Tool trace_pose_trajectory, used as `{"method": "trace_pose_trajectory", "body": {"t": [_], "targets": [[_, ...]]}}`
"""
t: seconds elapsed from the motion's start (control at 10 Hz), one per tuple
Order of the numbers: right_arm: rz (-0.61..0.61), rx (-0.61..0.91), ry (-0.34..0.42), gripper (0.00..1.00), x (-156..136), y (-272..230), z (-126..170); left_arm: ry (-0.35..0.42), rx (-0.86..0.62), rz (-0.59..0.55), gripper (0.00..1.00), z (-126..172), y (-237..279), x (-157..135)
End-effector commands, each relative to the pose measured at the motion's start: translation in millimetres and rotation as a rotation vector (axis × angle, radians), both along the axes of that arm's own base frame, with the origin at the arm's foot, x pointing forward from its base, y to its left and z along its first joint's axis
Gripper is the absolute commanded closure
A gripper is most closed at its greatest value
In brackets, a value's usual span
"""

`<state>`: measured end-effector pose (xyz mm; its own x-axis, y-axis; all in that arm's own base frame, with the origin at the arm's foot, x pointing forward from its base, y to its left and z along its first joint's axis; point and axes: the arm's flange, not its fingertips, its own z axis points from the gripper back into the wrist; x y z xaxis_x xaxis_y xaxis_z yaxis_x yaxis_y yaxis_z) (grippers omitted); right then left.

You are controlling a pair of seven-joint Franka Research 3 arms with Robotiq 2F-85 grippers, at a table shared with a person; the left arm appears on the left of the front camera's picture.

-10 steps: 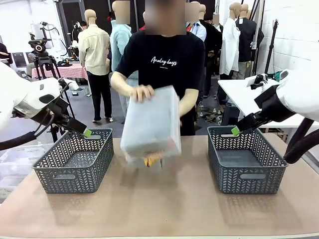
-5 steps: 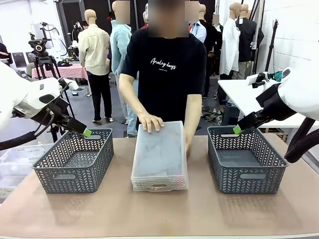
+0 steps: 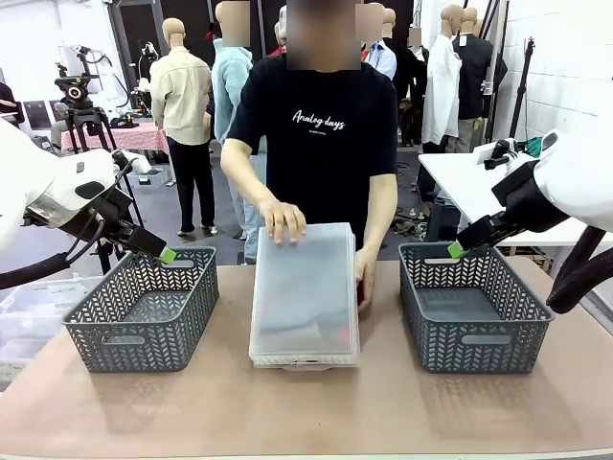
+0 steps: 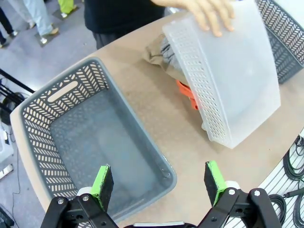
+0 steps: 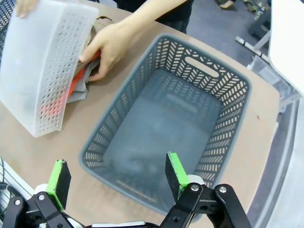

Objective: Sort the tops and bottoms.
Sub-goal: Lift clothes from the center of the table with your left hand.

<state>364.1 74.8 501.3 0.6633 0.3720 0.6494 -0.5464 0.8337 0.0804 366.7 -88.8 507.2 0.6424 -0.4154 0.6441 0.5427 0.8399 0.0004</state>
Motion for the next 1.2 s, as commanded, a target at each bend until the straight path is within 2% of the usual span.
{"method": "trace_pose_trajectory", "body": {"t": [0.0, 1.1], "targets": [[0.008, 0.016, 0.001, 0.0, 0.7, 0.2, -0.6, 0.001, -0.01, -0.001, 0.0, 0.4, 1.5, 0.1], [0.008, 0.016, 0.001, 0.0, 0.7, 0.2, -0.6, 0.001, -0.01, -0.001, 0.0, 0.4, 1.5, 0.1]]}}
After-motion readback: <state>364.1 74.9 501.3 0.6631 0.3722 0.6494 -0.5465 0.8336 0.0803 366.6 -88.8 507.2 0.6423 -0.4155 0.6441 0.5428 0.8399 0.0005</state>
